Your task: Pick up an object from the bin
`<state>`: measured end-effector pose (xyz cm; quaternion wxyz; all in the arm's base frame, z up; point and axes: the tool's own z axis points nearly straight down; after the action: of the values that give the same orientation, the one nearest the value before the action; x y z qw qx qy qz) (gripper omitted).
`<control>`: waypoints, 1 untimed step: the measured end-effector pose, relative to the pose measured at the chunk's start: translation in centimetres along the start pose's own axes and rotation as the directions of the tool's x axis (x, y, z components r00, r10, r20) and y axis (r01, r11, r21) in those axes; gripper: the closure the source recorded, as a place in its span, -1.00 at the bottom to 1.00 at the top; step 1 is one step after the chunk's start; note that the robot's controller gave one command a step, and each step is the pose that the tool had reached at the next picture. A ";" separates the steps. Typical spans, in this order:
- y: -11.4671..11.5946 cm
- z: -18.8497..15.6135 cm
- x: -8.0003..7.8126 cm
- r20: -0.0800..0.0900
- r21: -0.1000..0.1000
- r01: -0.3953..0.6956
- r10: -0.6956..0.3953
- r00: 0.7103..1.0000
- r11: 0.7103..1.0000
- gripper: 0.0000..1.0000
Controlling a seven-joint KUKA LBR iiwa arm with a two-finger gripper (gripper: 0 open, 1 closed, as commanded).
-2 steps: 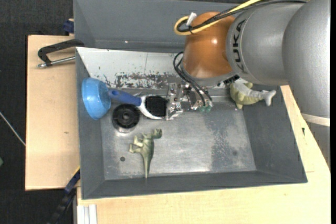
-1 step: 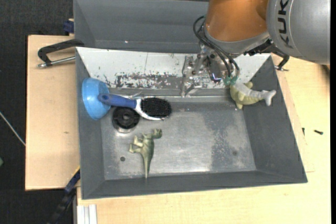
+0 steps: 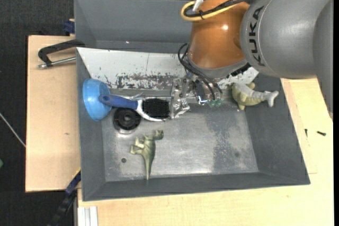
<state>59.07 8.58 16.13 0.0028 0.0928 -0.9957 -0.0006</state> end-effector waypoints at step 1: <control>-0.1 -0.5 -0.2 0.009 0.001 -0.002 0.002 1.000 1.000 -1.00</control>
Offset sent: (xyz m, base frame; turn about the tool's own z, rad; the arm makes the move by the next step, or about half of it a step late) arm 0.0000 0.0000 0.0000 0.0000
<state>59.26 8.54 16.65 -0.0017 0.0920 -0.9958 -0.0008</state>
